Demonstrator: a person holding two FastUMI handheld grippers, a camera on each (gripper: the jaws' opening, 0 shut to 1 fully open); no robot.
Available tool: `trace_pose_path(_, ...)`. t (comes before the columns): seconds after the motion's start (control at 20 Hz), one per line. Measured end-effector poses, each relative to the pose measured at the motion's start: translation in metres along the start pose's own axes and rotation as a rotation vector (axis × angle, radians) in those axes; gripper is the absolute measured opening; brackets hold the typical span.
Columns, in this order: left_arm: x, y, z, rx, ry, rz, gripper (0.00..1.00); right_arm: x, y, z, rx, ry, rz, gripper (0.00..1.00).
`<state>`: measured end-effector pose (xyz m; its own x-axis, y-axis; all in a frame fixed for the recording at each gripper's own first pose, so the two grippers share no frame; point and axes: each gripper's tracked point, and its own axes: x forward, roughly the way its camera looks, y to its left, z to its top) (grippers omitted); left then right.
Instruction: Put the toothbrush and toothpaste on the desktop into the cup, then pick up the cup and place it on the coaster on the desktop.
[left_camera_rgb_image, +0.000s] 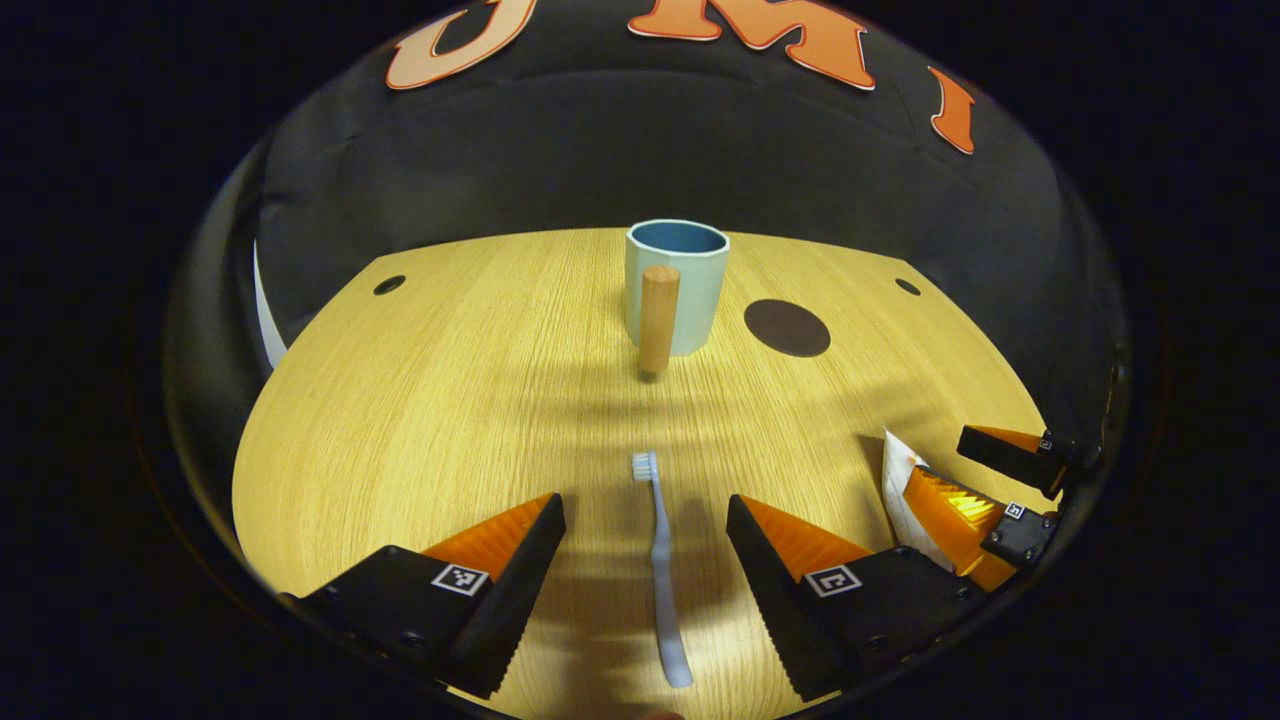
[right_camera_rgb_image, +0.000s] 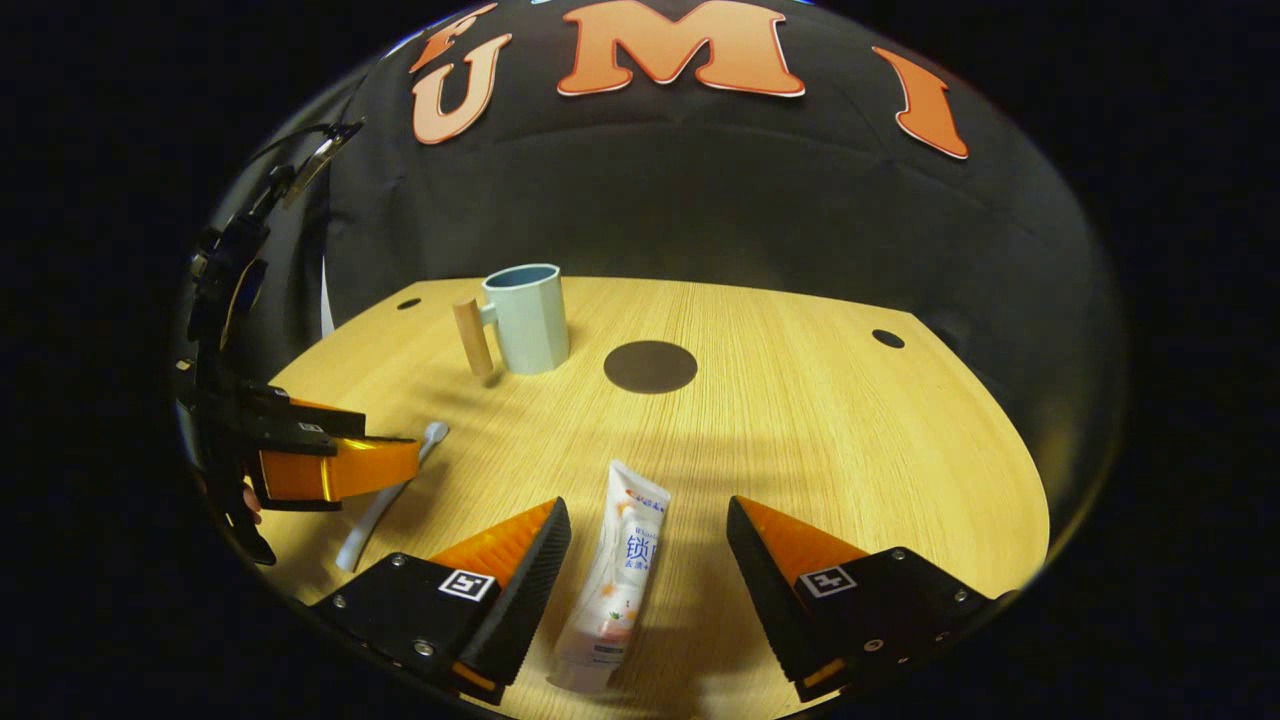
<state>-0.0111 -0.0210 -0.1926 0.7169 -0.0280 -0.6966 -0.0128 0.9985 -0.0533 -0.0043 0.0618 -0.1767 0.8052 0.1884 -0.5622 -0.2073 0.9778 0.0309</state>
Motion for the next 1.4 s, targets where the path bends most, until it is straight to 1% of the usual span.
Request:
trace_pose_path(0.05, 0.002, -0.001, -0.005, -0.002, 0.015, -0.004, 0.98, 0.001, 0.002, -0.005, -0.005, 0.013, -0.001, 0.94)
trace_pose_path(0.15, 0.001, 0.0, -0.008, 0.0, 0.033, -0.006, 0.94, 0.005, 0.006, -0.014, -0.025, 0.048, 0.006, 0.86)
trace_pose_path(0.2, 0.001, 0.0, -0.009, 0.005, 0.038, -0.004, 0.94, 0.007, 0.01, -0.018, -0.031, 0.061, 0.014, 0.82)
trace_pose_path(0.3, 0.003, 0.001, -0.014, -0.003, 0.064, 0.0, 0.93, 0.014, 0.017, -0.024, -0.031, 0.087, 0.04, 0.76)
trace_pose_path(0.35, 0.003, 0.002, -0.014, 0.002, 0.071, 0.016, 0.9, 0.015, 0.019, -0.021, -0.02, 0.077, 0.05, 0.76)
trace_pose_path(0.4, 0.005, 0.002, -0.012, 0.016, 0.059, 0.017, 0.84, 0.017, 0.019, -0.02, -0.023, 0.073, 0.047, 0.71)
trace_pose_path(0.45, 0.004, 0.002, -0.014, 0.018, 0.077, 0.022, 0.72, 0.016, 0.017, -0.019, -0.026, 0.077, 0.047, 0.67)
trace_pose_path(0.5, 0.003, 0.003, -0.014, 0.025, 0.075, 0.034, 0.77, 0.014, 0.018, -0.018, -0.018, 0.077, 0.056, 0.57)
trace_pose_path(0.55, -0.001, -0.001, -0.014, 0.024, 0.082, 0.028, 0.76, 0.016, 0.019, -0.019, -0.017, 0.076, 0.056, 0.48)
trace_pose_path(0.6, 0.0, -0.003, -0.018, 0.026, 0.087, 0.025, 0.69, 0.018, 0.02, -0.019, -0.011, 0.077, 0.051, 0.36)
trace_pose_path(0.65, 0.0, -0.005, -0.017, 0.019, 0.094, 0.025, 0.49, 0.017, 0.021, -0.018, -0.007, 0.076, 0.053, 0.26)
trace_pose_path(0.7, -0.002, -0.005, -0.018, 0.012, 0.092, 0.029, 0.3, 0.017, 0.024, -0.017, -0.006, 0.071, 0.072, 0.19)
trace_pose_path(0.75, -0.003, -0.006, -0.016, 0.002, 0.094, 0.033, 0.24, 0.016, 0.024, -0.017, -0.008, 0.069, 0.076, 0.17)
trace_pose_path(0.8, -0.002, -0.006, -0.015, -0.007, 0.091, 0.029, 0.16, 0.016, 0.023, -0.015, -0.012, 0.058, 0.072, 0.15)
trace_pose_path(0.85, -0.002, -0.006, -0.016, -0.012, 0.091, 0.029, 0.15, 0.016, 0.021, -0.012, -0.01, 0.046, 0.064, 0.14)
trace_pose_path(0.9, -0.001, -0.005, -0.018, -0.017, 0.09, 0.026, 0.1, 0.015, 0.019, -0.01, -0.009, 0.036, 0.058, 0.14)
trace_pose_path(0.95, 0.001, -0.006, -0.018, -0.026, 0.087, 0.022, 0.07, 0.015, 0.018, -0.006, -0.003, 0.022, 0.054, 0.14)
trace_pose_path(1.1, 0.004, -0.011, -0.017, -0.046, 0.062, -0.007, 0.07, 0.011, 0.014, 0.006, 0.028, -0.016, 0.056, 0.14)
trace_pose_path(1.15, 0.004, -0.011, -0.014, -0.05, 0.049, -0.018, 0.05, 0.009, 0.012, 0.011, 0.032, -0.032, 0.055, 0.14)
trace_pose_path(1.25, 0.002, -0.011, -0.008, -0.054, 0.002, -0.039, 0.05, 0.003, 0.009, 0.017, 0.04, -0.064, 0.051, 0.14)
trace_pose_path(1.4, -0.007, -0.002, 0.009, -0.04, -0.089, -0.028, 0.05, 0.0, 0.01, 0.027, 0.056, -0.105, 0.062, 0.14)
